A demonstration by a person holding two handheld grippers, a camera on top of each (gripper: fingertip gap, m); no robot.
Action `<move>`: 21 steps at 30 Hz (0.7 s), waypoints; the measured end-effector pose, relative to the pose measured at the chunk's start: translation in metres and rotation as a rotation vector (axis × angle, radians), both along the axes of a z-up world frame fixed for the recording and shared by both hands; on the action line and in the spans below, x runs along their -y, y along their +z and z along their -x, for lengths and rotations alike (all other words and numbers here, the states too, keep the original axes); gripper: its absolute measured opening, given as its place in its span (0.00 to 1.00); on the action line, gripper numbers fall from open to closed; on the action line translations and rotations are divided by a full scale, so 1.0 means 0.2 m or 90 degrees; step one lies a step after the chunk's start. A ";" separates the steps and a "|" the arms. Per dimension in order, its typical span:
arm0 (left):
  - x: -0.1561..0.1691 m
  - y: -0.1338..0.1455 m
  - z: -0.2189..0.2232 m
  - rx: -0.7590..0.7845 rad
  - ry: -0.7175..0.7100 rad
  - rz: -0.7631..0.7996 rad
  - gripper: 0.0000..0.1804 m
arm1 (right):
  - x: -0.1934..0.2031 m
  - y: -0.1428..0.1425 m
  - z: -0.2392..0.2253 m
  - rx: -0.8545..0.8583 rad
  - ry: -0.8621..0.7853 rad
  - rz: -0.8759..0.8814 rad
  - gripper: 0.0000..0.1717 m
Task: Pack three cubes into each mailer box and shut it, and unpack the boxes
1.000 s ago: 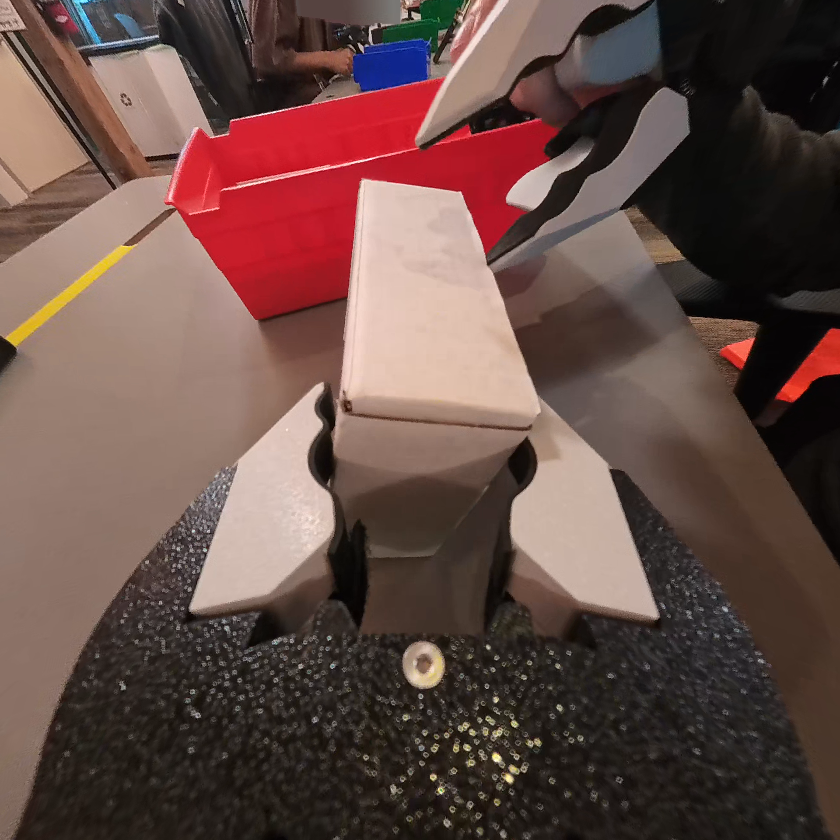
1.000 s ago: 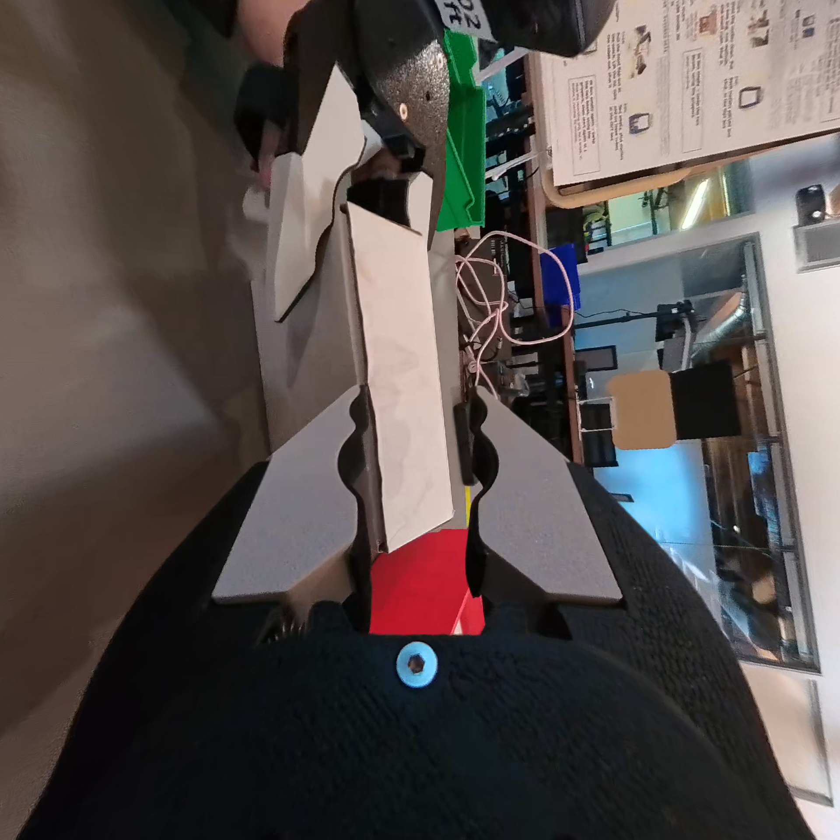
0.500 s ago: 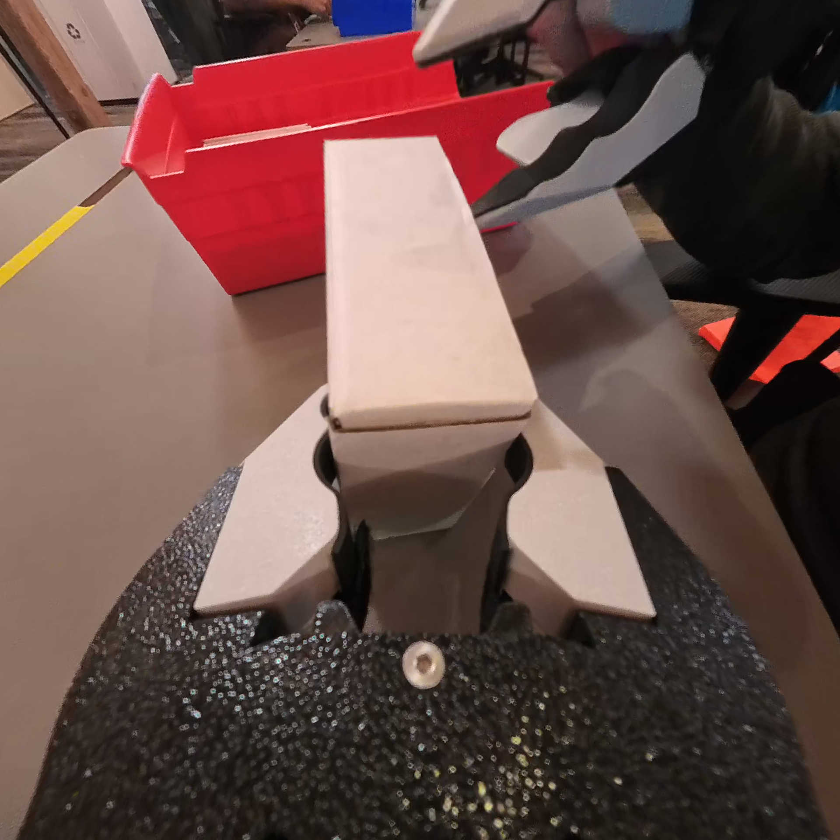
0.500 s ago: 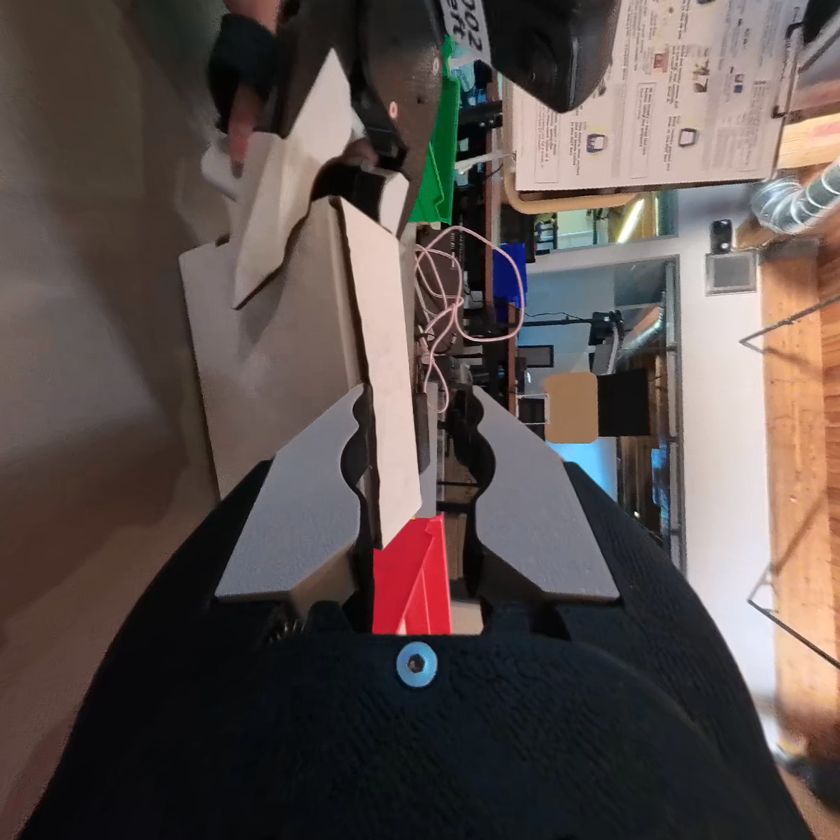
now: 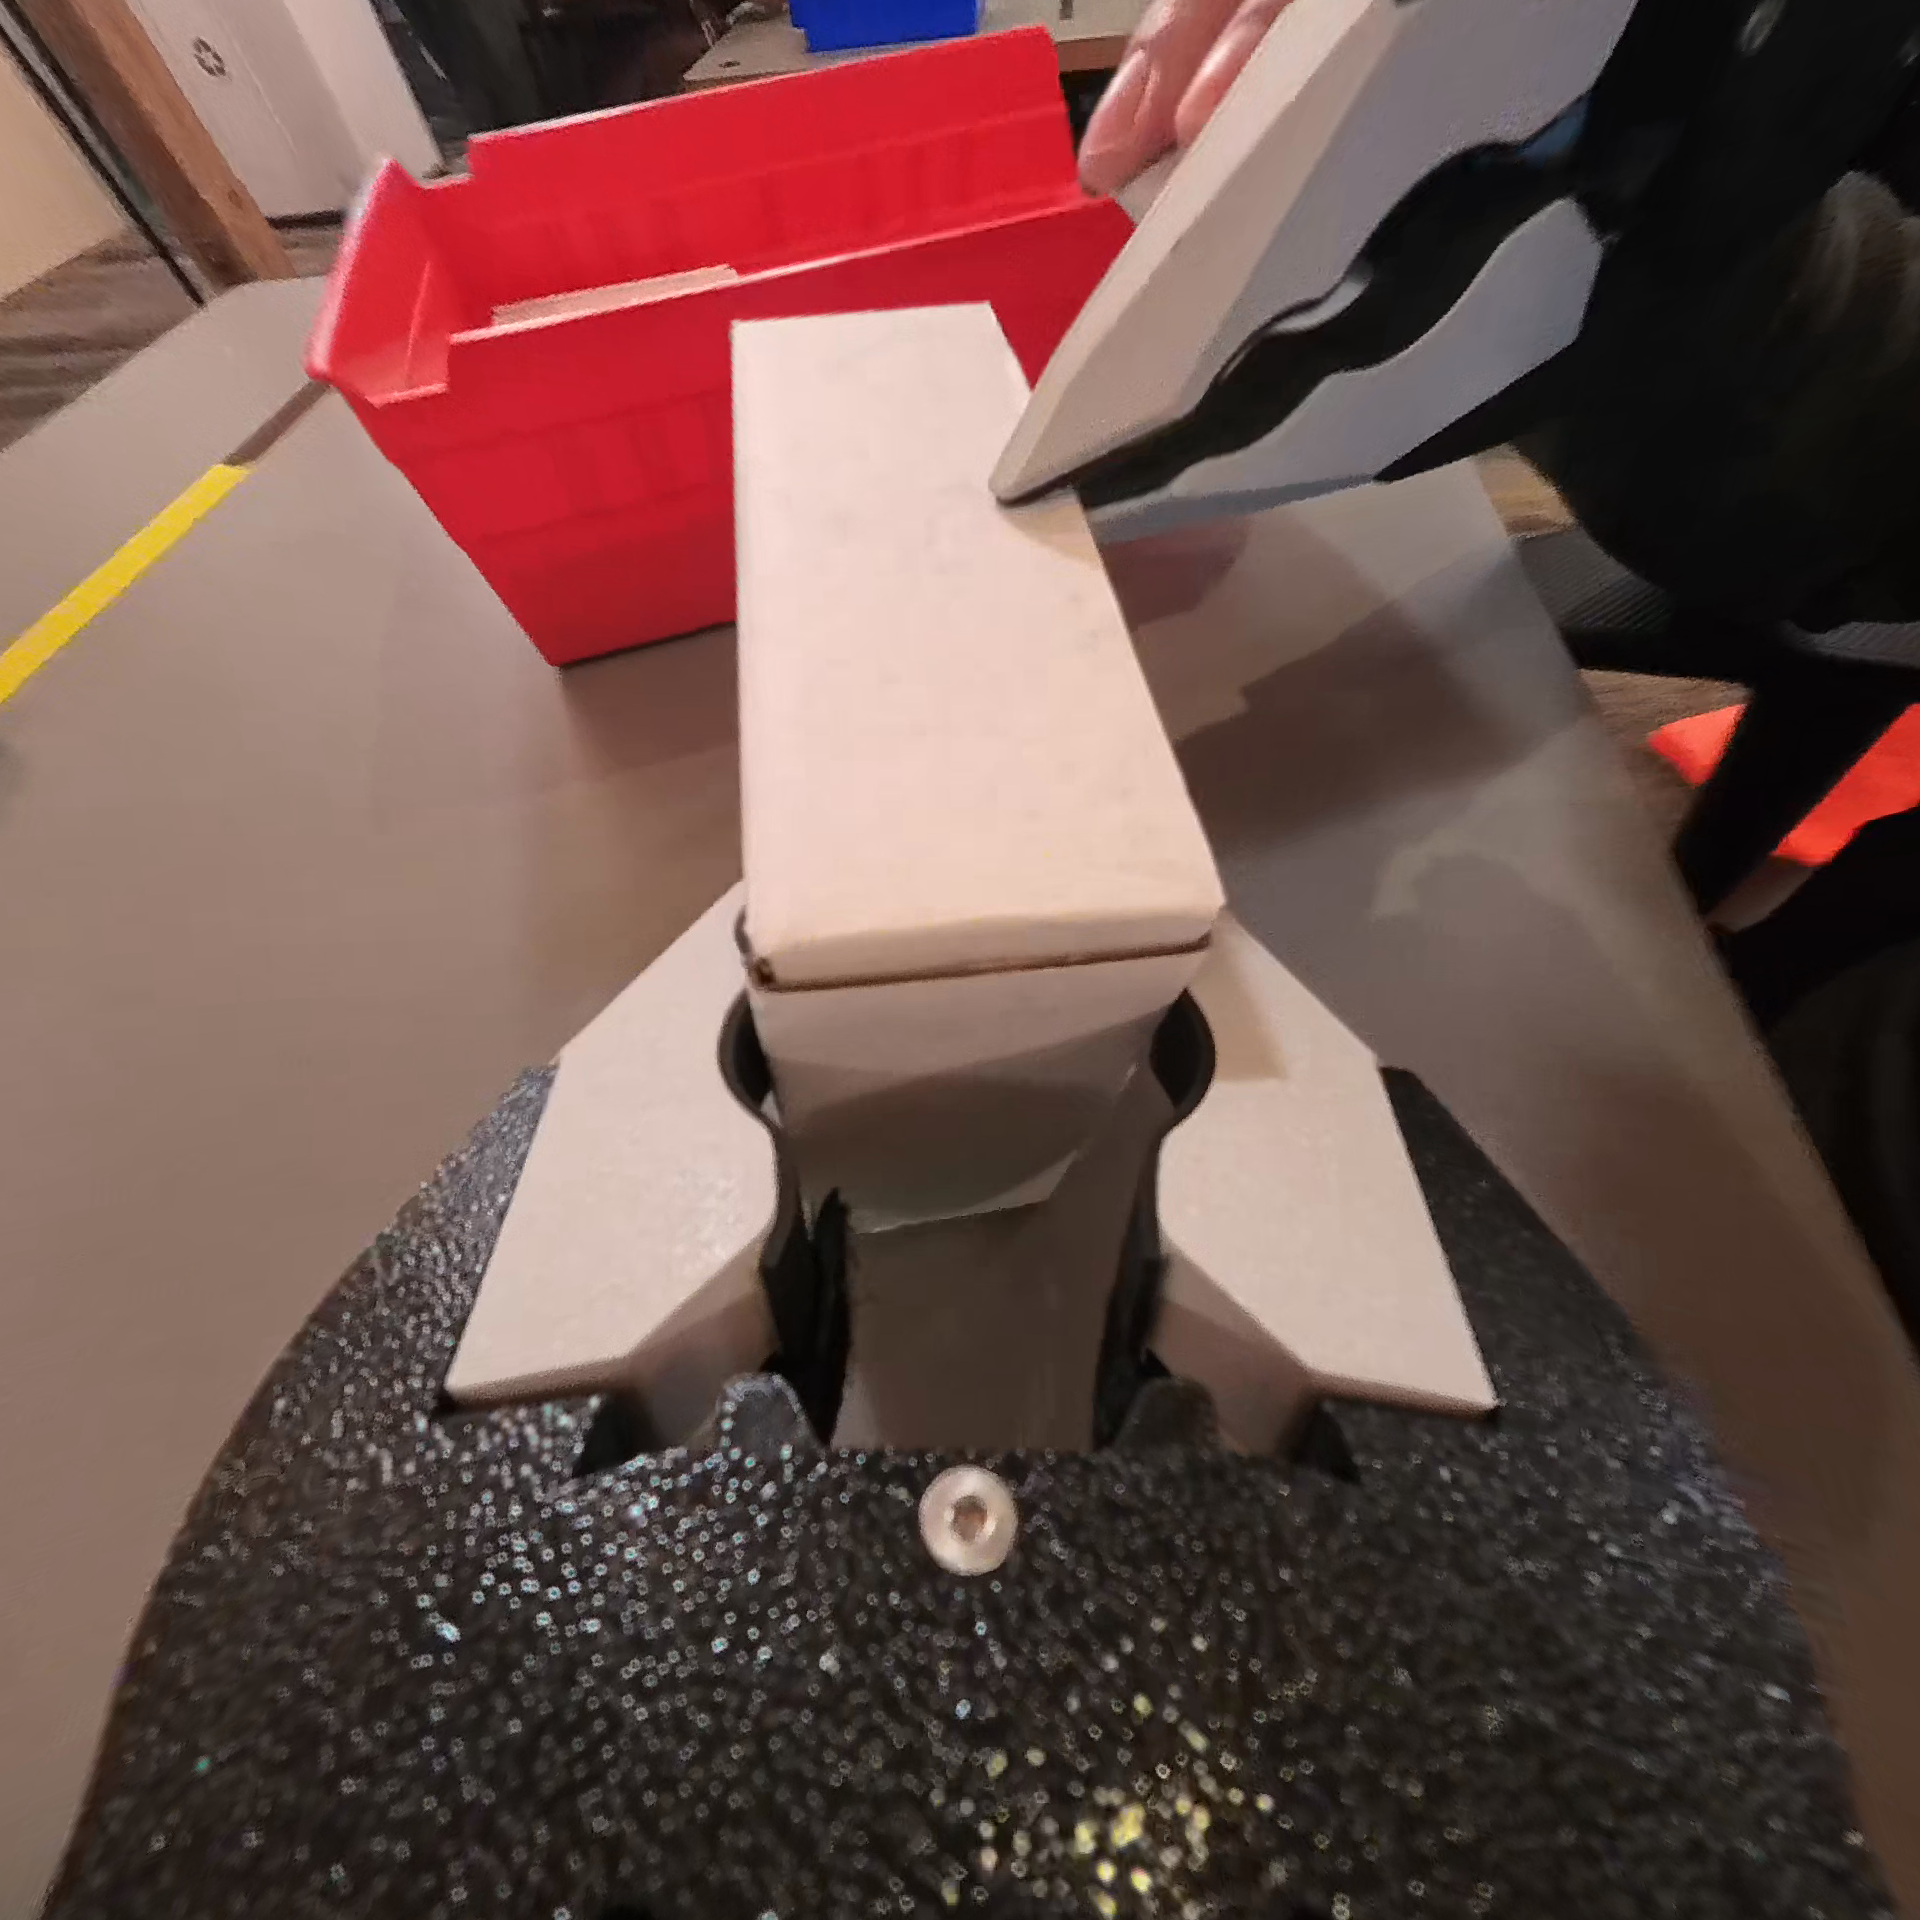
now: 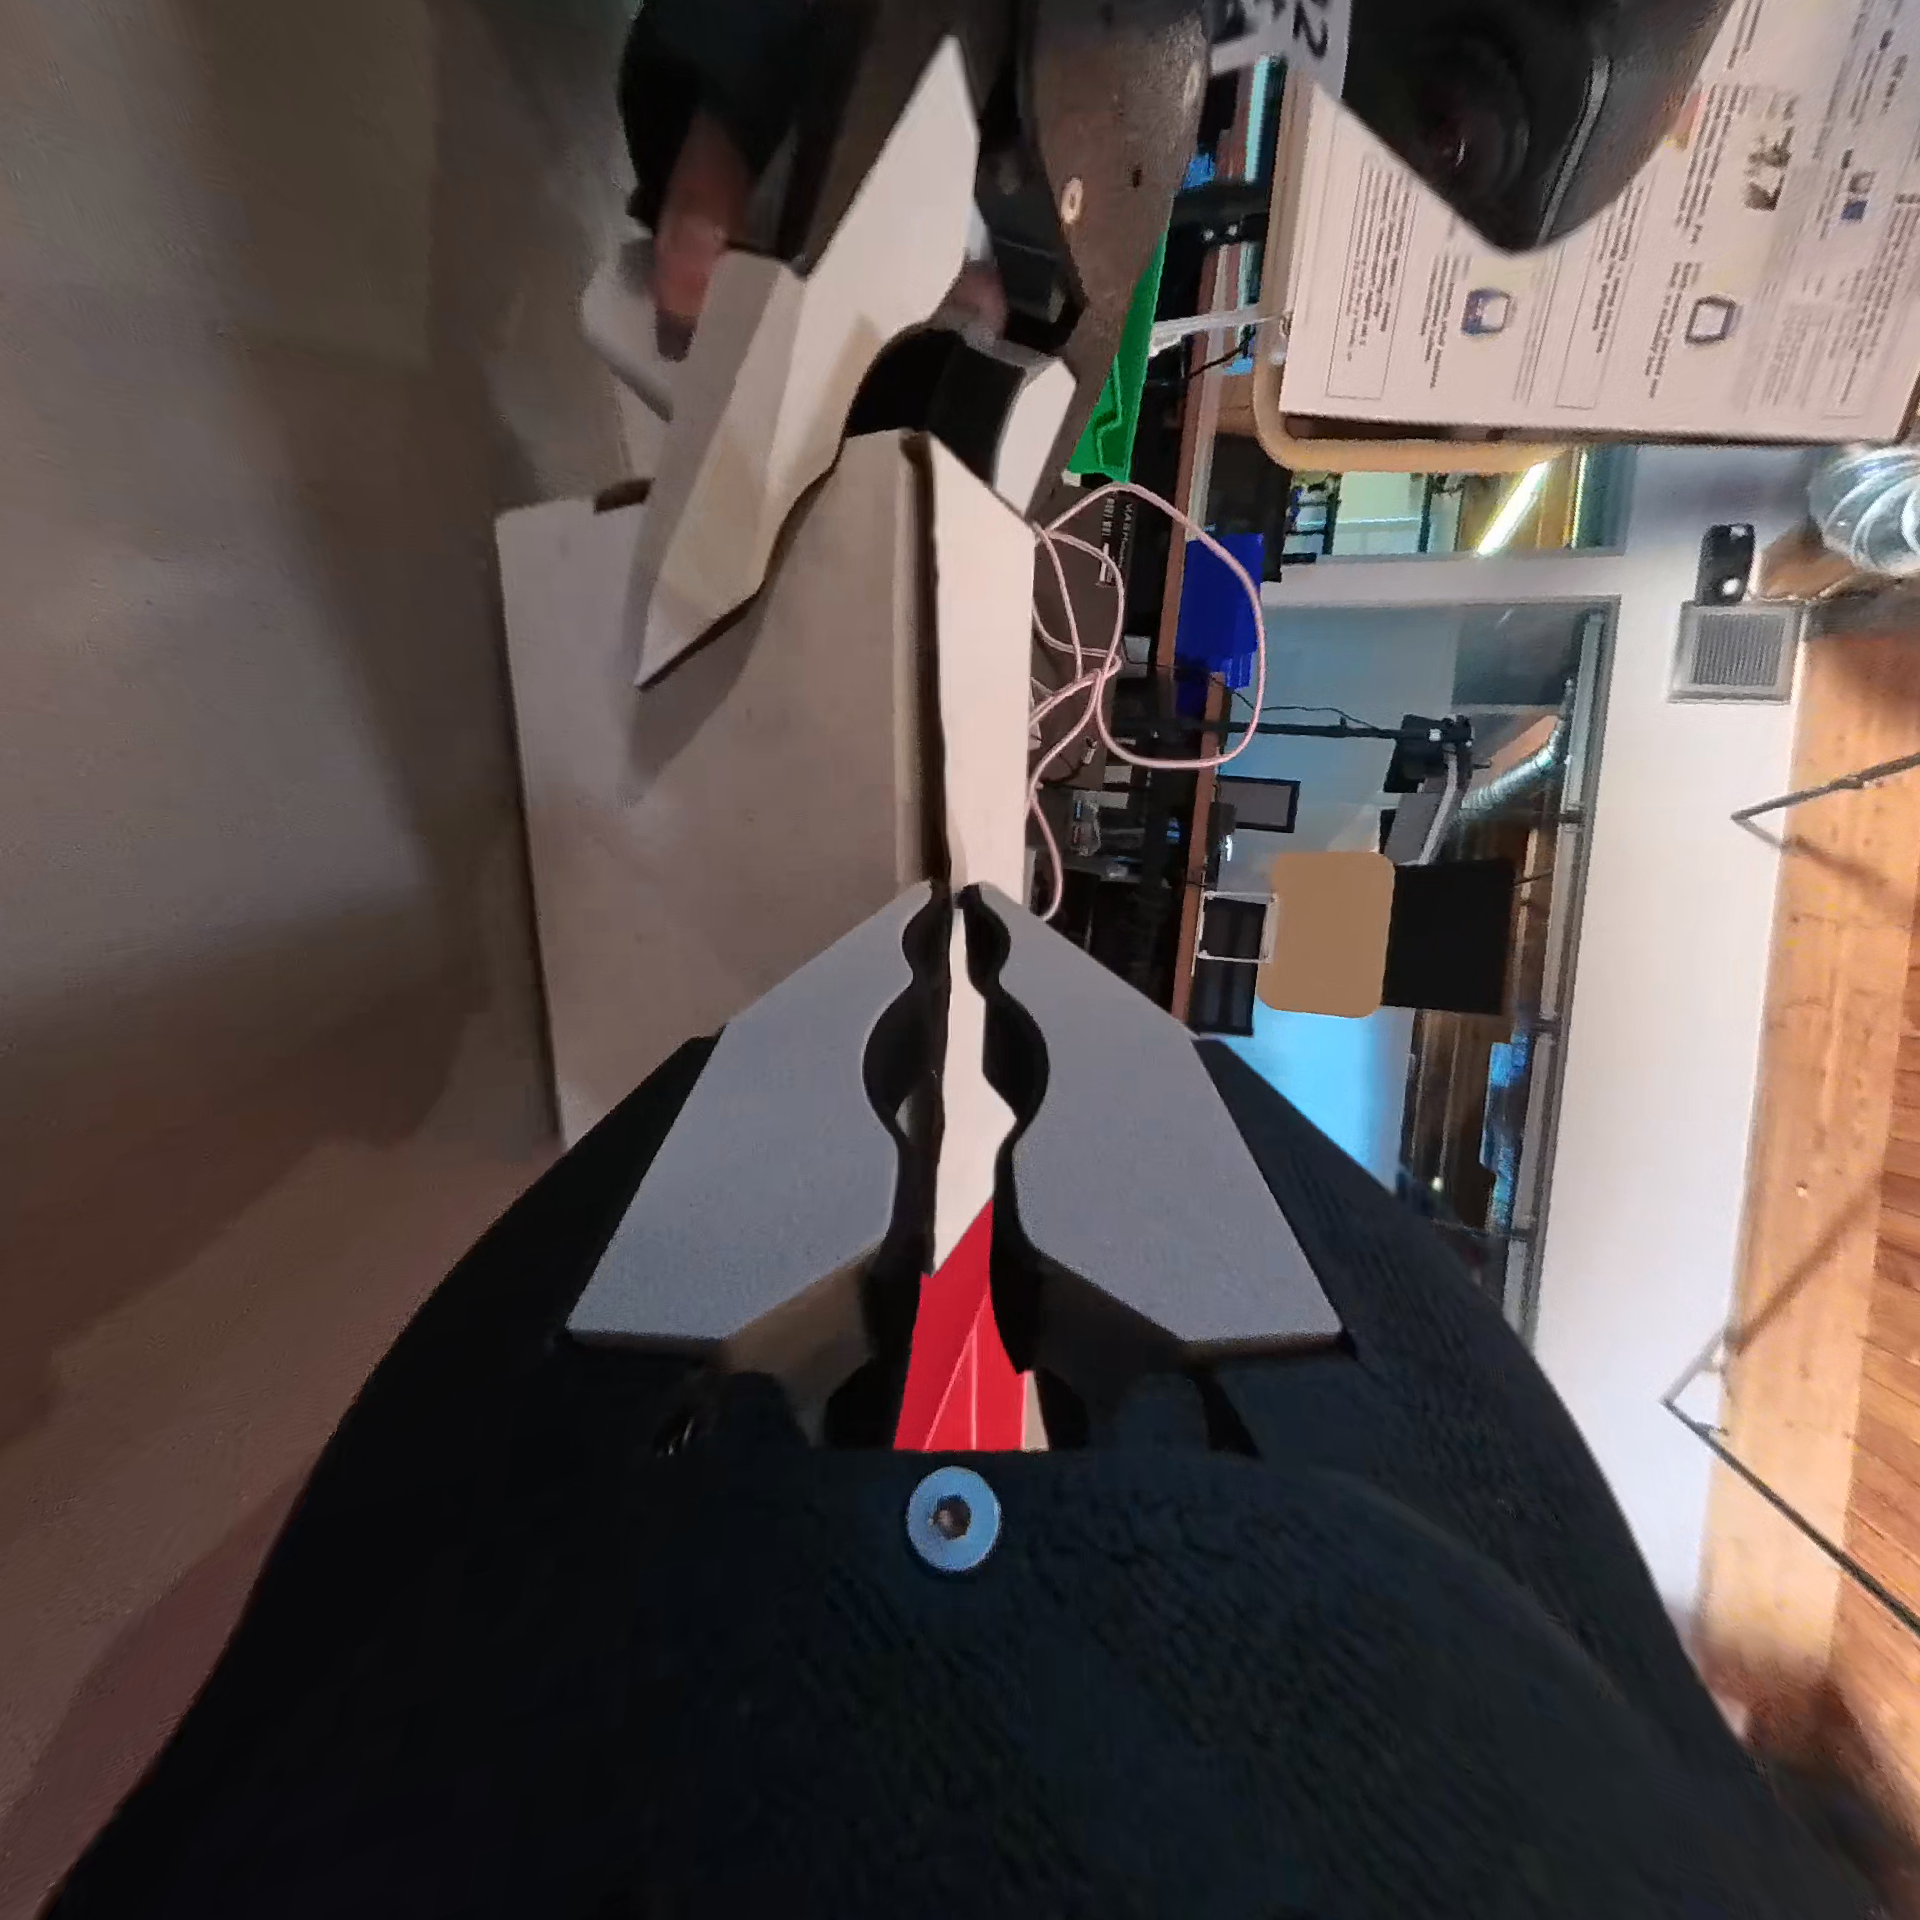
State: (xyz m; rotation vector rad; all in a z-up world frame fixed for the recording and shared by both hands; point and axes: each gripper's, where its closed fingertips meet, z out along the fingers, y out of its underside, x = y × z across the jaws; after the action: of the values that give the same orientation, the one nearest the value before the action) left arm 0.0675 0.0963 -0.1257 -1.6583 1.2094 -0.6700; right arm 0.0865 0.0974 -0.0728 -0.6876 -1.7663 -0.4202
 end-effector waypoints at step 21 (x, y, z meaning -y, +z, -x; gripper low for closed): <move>-0.05 -0.05 0.02 -0.220 0.012 -0.313 0.40 | -0.02 0.00 -0.06 0.004 -0.033 0.080 0.06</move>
State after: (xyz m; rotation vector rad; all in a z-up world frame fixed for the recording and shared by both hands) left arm 0.0637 0.1057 -0.1349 -1.3910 1.4599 -0.0528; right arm 0.0995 0.1006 -0.0734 -0.8226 -1.7958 -0.3490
